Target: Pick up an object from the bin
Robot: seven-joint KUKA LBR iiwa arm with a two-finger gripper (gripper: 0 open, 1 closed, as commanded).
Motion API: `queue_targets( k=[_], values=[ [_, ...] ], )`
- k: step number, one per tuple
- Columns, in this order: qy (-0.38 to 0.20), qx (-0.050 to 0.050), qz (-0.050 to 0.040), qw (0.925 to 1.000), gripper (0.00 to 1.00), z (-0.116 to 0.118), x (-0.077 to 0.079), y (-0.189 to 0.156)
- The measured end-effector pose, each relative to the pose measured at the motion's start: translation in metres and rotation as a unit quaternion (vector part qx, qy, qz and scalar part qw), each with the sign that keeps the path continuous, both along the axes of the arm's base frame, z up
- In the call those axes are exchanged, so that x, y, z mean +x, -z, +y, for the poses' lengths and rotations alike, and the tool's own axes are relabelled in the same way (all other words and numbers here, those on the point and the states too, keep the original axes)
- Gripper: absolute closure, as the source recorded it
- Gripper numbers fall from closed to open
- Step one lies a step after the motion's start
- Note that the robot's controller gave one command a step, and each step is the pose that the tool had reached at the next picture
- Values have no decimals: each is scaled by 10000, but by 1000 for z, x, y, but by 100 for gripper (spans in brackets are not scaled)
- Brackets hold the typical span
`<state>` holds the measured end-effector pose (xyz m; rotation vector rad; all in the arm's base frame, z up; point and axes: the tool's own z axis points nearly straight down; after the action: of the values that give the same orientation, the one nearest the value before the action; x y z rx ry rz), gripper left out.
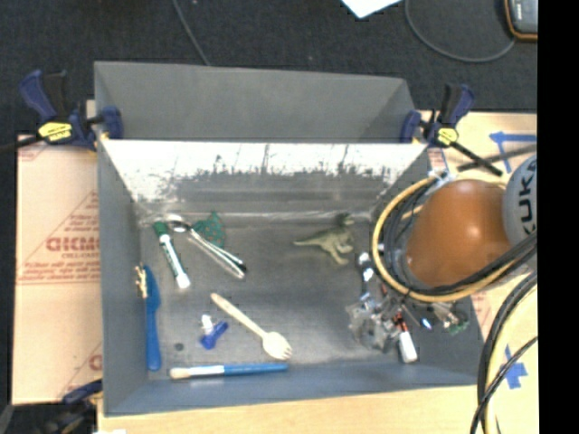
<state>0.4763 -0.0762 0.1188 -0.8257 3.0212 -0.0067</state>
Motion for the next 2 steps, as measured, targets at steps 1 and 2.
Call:
queue_targets(
  k=[1,2],
  values=[
    [1143,17,0,9934,100,50,16,22],
    [-232,-10,22,9997,100,-21,0,29]
  ],
)
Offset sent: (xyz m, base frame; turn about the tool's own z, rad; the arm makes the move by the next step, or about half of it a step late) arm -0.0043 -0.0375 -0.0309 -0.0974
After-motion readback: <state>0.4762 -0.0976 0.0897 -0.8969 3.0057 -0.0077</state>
